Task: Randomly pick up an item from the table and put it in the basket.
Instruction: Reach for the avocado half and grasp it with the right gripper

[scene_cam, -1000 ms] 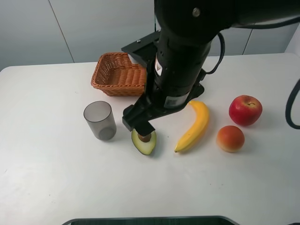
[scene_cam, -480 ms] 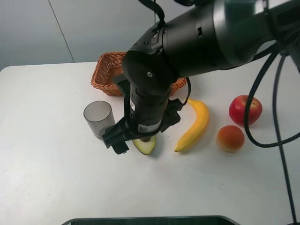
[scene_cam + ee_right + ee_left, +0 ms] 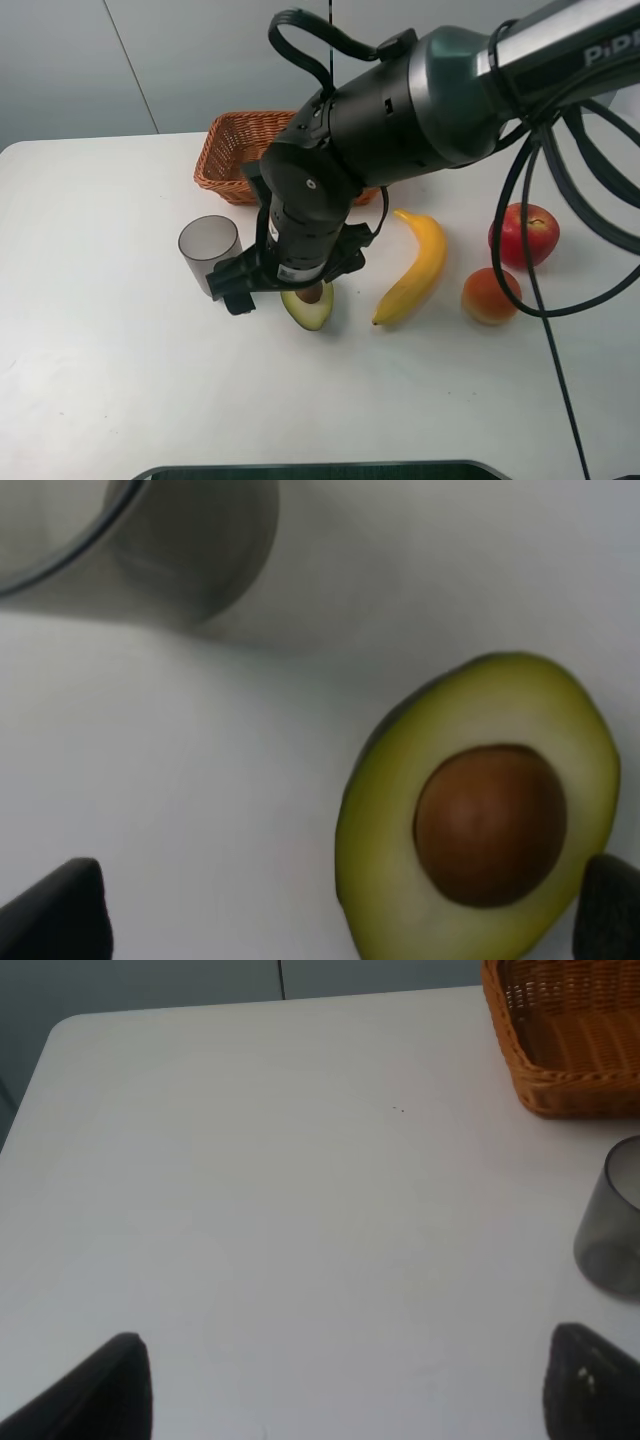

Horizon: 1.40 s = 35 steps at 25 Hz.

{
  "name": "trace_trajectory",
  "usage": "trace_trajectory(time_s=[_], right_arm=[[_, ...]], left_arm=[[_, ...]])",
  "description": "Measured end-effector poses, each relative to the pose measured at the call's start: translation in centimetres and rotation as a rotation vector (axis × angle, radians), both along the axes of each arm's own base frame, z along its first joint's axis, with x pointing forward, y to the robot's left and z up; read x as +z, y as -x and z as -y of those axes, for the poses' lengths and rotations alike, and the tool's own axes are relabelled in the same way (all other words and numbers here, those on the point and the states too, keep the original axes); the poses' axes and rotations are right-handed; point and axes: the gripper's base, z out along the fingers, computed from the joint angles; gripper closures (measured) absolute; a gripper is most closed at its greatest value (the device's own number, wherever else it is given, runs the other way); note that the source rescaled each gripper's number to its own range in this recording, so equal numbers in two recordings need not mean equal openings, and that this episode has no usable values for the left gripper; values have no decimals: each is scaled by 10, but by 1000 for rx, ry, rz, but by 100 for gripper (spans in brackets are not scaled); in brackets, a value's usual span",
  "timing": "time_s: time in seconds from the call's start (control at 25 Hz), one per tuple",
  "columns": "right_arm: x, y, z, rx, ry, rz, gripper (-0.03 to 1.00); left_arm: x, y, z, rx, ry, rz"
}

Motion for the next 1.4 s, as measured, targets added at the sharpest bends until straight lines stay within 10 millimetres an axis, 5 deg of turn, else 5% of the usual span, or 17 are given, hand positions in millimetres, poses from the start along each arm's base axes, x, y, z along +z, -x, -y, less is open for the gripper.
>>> trace_trajectory(time_s=[0.36, 1.24, 1.32, 1.4], right_arm=[[-9, -17, 9, -69, 0, -2, -3], [-51, -22, 11, -80, 75, -53, -2], [-51, -22, 11, -76, 77, -49, 27], [-52, -22, 12, -74, 82, -50, 97]], left_arm=[[0, 0, 0, 0, 0, 0], [0, 0, 0, 0, 0, 0], [0, 0, 0, 0, 0, 0], [0, 0, 0, 0, 0, 0]])
